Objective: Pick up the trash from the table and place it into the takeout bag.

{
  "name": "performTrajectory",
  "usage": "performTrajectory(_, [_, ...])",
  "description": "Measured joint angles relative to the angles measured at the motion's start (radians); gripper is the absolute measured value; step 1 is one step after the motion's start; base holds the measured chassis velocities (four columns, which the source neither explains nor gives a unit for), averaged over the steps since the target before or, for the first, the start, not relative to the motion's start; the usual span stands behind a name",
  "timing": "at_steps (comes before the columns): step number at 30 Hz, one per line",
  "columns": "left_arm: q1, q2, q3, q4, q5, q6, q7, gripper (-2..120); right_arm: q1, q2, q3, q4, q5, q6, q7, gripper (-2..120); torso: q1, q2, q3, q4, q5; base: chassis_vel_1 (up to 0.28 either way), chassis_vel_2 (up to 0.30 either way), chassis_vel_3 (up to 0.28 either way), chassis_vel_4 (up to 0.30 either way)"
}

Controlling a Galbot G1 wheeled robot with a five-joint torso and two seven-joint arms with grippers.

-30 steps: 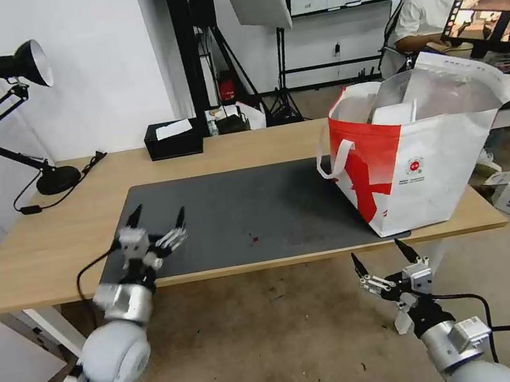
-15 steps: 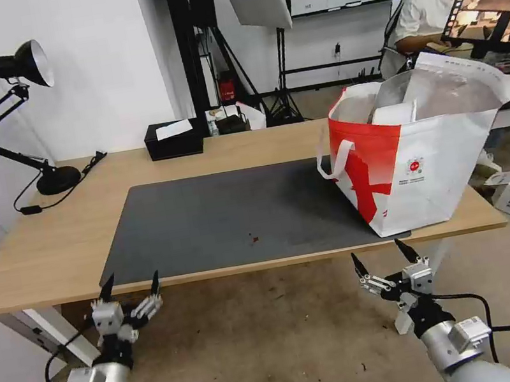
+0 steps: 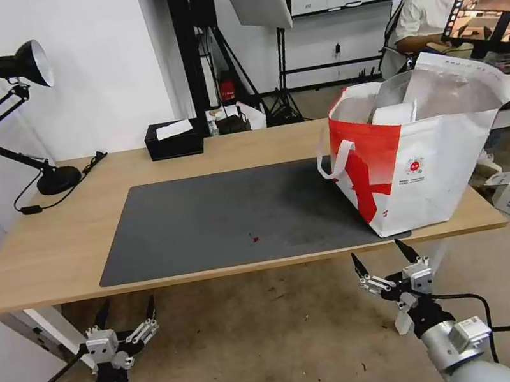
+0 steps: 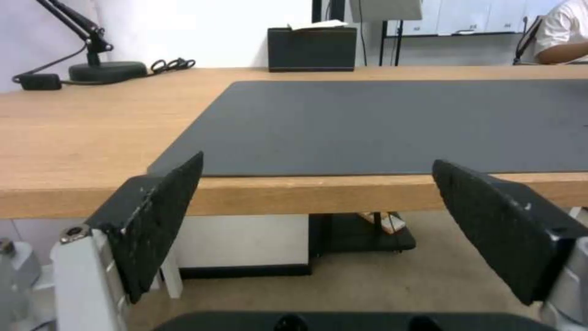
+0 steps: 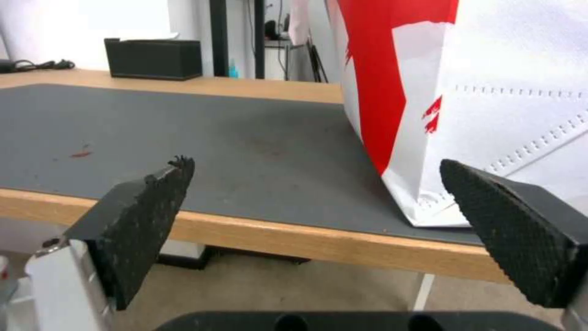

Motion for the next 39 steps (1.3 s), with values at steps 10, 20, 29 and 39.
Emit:
performTrajectory(10, [-0.004,0.001,0.003,0.000,-0.001,0.002,-0.002,100,0.000,0.000,0.000,0.000,0.000,0.000,0.000,100,0.000,0.000,0.000,0.0000,0.0000,0.000,0.000,0.000,0.000])
performTrajectory(20, [-0.005,0.002,0.004,0.000,-0.001,0.003,-0.003,100,0.000,0.000,0.000,0.000,0.000,0.000,0.000,100,0.000,0.000,0.000,0.0000,0.0000,0.000,0.000,0.000,0.000])
performTrajectory(29, [-0.006,0.002,0.004,0.000,-0.002,0.003,-0.004,100,0.000,0.000,0.000,0.000,0.000,0.000,0.000,100,0.000,0.000,0.000,0.0001,0.0000,0.000,0.000,0.000,0.000])
performTrajectory(39, [-0.006,0.003,0.005,0.000,-0.002,0.004,-0.004,100,0.000,0.000,0.000,0.000,0.000,0.000,0.000,100,0.000,0.000,0.000,0.0001,0.0000,0.000,0.000,0.000,0.000])
